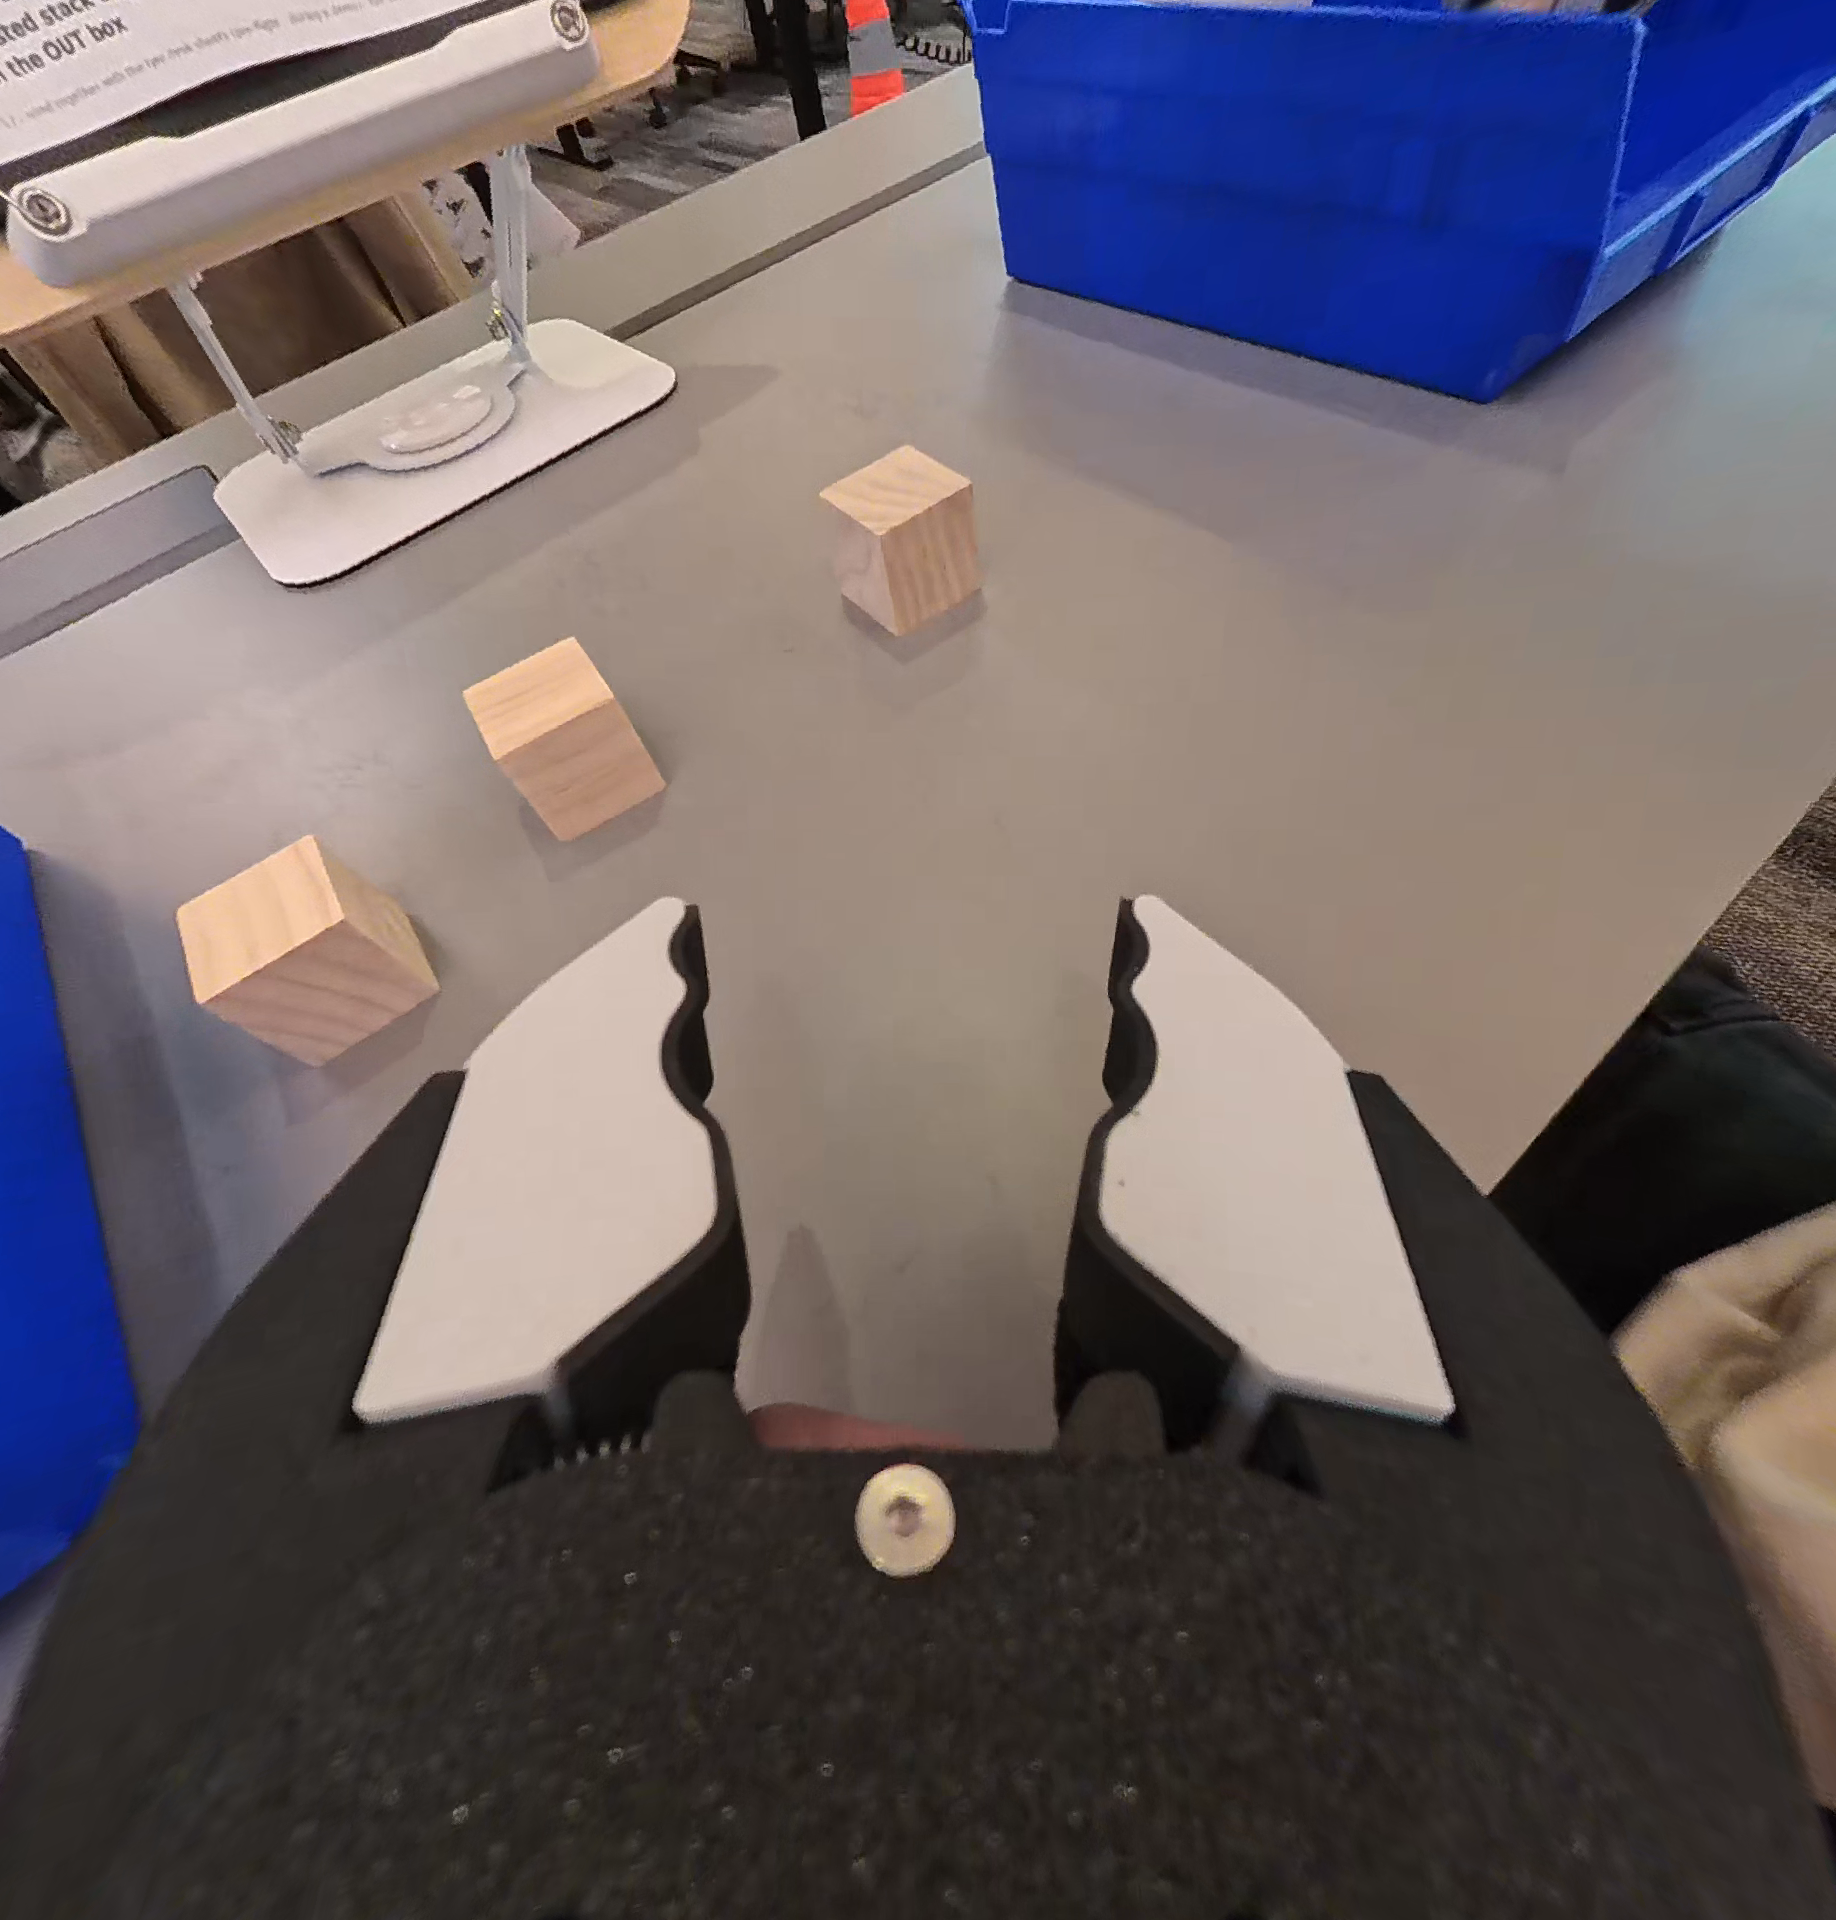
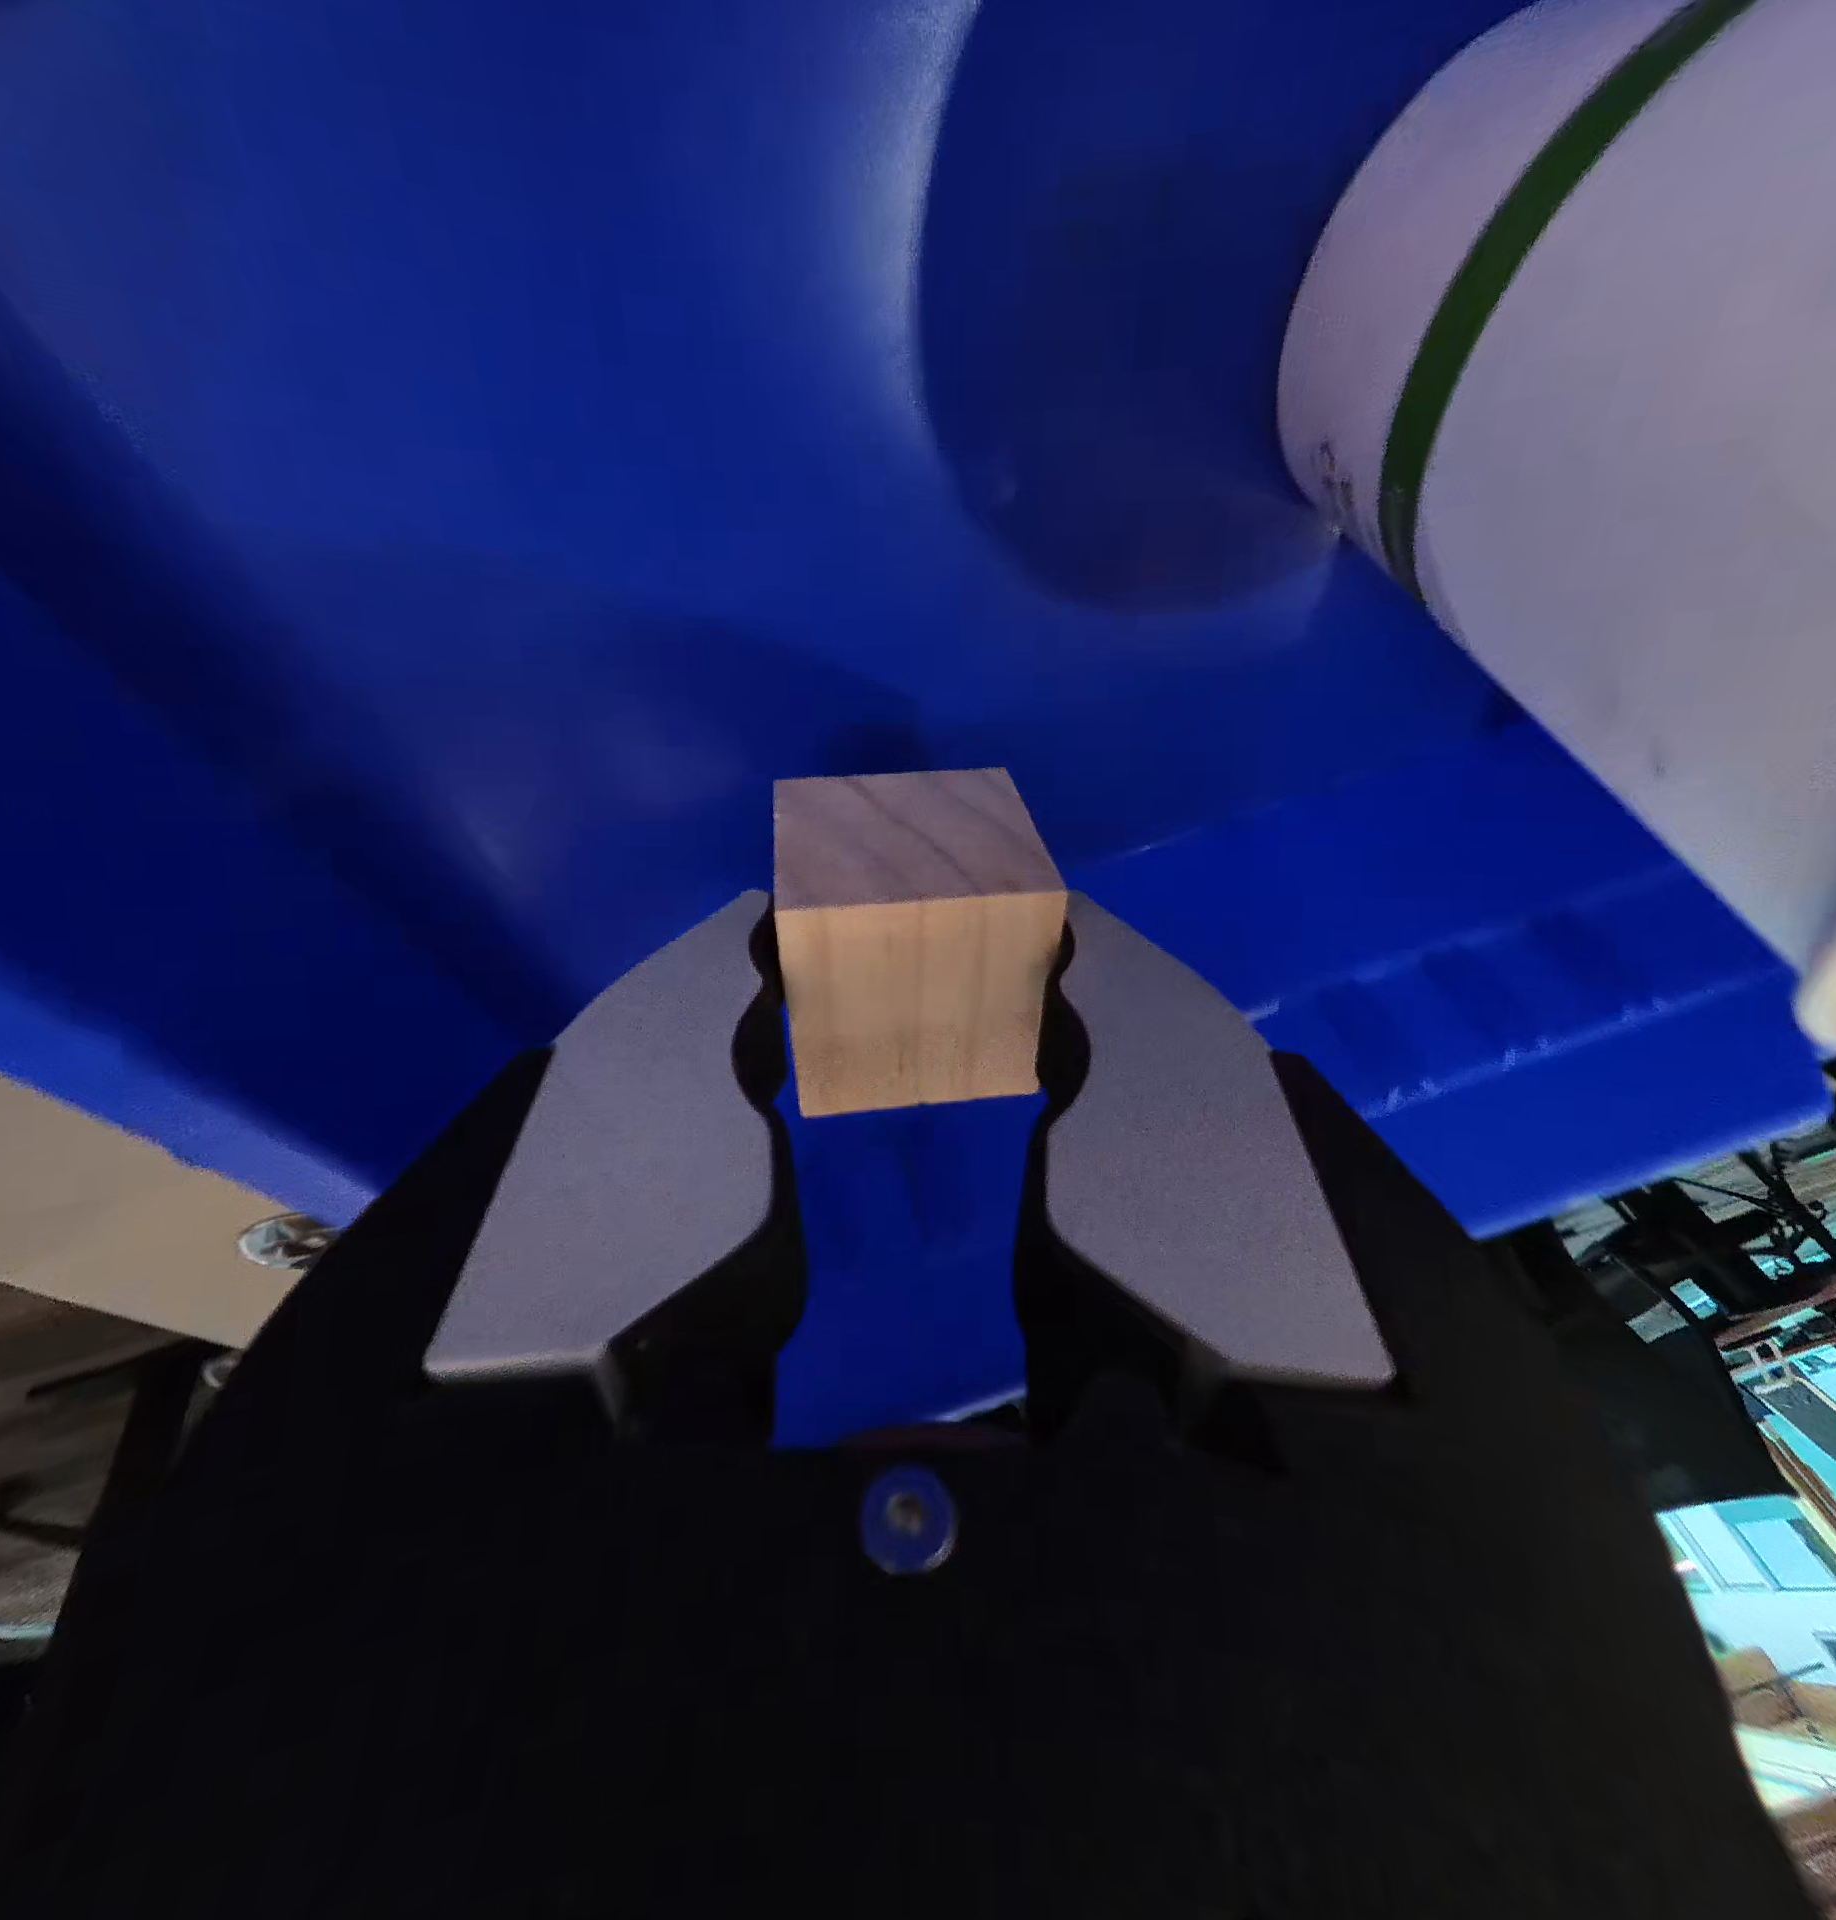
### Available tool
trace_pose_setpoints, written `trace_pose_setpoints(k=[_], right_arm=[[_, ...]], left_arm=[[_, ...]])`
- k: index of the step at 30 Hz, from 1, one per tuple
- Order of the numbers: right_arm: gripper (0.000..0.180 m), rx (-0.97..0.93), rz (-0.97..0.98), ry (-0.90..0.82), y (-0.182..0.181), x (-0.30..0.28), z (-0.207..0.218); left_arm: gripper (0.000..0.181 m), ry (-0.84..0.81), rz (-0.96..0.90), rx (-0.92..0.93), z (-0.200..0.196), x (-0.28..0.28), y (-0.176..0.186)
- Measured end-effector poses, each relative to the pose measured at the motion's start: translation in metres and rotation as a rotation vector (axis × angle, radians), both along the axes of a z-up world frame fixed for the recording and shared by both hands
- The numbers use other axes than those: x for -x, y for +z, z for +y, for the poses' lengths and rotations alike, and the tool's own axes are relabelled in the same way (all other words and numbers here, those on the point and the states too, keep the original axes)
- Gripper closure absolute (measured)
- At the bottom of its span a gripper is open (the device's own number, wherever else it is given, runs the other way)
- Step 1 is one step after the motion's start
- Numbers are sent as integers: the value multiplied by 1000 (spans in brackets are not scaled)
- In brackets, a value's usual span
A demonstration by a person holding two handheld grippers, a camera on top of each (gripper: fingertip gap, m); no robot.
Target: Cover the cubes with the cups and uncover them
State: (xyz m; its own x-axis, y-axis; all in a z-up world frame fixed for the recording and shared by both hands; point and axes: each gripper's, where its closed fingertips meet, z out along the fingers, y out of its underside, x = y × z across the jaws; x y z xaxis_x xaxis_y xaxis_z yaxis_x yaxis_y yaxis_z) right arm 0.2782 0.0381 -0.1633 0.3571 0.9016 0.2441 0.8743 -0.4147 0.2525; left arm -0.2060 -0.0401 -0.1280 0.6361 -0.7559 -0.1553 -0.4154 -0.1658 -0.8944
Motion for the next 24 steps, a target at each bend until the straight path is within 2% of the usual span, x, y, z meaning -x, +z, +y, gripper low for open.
trace_pose_setpoints(k=[1,10,12,14,17,20,22,24], right_arm=[[133,16,-9,1,-5,-1,1],[130,26,23,-3,-20,-1,9],[127,-5,8,-18,-8,-5,7],[125,-88,23,-21,18,0,5],[119,-341,225,-16,81,48,6],[113,-552,578,-41,136,127,-13],[109,-680,768,-72,155,170,-36],[109,-890,854,-199,160,184,-54]], left_arm=[[107,-1,5,3,0,0,-2],[106,-2,27,13,1,-1,-10],[106,-3,30,25,1,-1,-12],[106,-3,29,27,1,-1,-12],[106,1,25,23,1,0,-11],[106,12,11,28,3,3,-10],[106,38,-7,28,6,7,-7],[106,90,-31,32,12,15,-2]])
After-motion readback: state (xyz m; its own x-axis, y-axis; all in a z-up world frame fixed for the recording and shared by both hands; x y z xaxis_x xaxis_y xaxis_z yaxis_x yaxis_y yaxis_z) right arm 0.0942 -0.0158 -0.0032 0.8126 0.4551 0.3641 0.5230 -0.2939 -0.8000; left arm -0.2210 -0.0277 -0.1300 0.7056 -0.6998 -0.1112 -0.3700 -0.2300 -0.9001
